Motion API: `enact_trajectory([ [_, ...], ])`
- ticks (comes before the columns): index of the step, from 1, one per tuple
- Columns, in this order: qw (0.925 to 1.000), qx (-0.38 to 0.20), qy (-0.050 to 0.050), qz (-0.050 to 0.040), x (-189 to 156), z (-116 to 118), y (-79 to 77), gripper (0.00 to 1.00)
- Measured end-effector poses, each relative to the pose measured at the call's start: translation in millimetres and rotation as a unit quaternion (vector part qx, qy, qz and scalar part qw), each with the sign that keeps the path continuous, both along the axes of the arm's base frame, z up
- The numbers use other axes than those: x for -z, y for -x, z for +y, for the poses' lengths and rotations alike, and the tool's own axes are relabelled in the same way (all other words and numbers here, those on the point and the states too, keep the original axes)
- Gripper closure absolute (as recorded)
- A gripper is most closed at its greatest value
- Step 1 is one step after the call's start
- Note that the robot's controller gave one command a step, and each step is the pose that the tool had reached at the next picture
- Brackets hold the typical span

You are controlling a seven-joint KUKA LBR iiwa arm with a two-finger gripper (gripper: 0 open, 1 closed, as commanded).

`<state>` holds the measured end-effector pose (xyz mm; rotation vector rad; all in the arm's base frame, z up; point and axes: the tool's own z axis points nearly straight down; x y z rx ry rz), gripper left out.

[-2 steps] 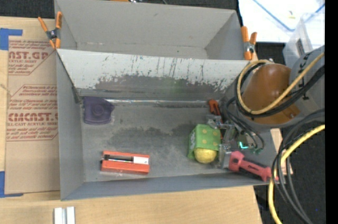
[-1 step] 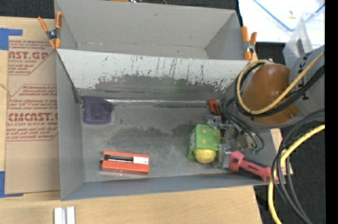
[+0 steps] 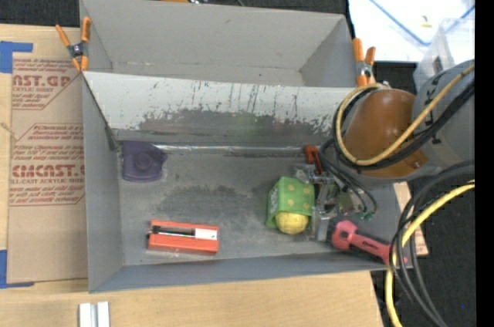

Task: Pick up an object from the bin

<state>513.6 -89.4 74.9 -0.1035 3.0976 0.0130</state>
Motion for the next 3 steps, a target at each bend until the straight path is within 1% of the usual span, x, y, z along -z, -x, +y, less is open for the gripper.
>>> enact_trajectory([
  [1,1.0000,-0.001,0.000,-0.0026,0,3,7.8,0.00],
  [2,1.0000,0.002,0.001,-0.0066,0,15,9.6,1.00],
  [3,1.0000,0.002,0.001,-0.0065,0,15,9.6,1.00],
])
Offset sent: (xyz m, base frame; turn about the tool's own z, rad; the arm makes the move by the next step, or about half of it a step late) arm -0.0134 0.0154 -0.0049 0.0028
